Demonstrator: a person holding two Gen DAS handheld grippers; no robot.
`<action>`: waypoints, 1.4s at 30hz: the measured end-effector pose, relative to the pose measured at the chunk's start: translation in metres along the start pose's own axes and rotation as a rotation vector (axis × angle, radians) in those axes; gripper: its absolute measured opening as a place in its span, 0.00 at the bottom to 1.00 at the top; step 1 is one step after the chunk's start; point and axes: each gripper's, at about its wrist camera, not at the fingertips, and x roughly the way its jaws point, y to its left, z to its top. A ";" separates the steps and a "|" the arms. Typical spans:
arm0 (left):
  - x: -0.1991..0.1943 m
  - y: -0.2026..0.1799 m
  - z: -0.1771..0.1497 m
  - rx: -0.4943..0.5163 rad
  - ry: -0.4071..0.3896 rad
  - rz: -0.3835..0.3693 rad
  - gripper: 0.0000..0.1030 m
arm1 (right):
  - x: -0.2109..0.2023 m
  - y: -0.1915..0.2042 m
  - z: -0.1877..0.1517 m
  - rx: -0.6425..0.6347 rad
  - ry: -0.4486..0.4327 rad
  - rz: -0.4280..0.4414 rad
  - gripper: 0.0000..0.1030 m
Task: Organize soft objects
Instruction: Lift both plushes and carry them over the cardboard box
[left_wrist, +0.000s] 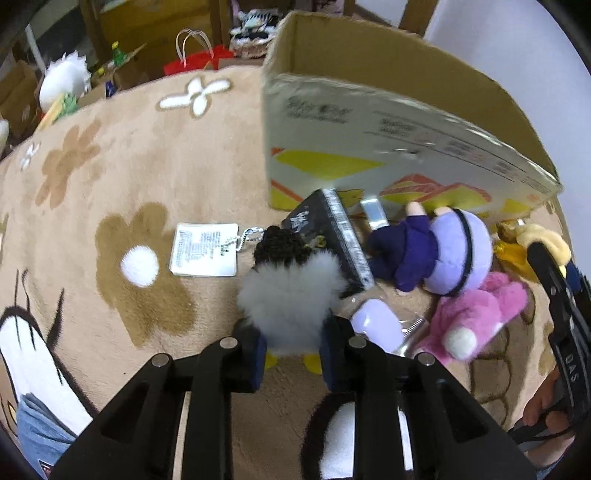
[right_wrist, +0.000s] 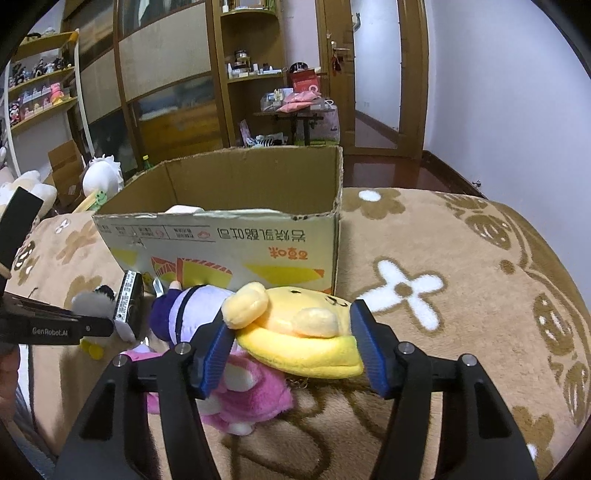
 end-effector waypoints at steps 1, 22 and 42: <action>-0.004 -0.003 -0.001 0.009 -0.013 0.002 0.21 | -0.002 0.000 0.000 0.003 -0.005 0.000 0.63; -0.082 -0.014 -0.003 0.019 -0.326 -0.023 0.21 | -0.043 0.001 0.011 0.014 -0.112 0.014 0.60; -0.115 -0.034 0.028 0.130 -0.502 -0.016 0.22 | -0.075 0.002 0.037 0.025 -0.259 0.067 0.59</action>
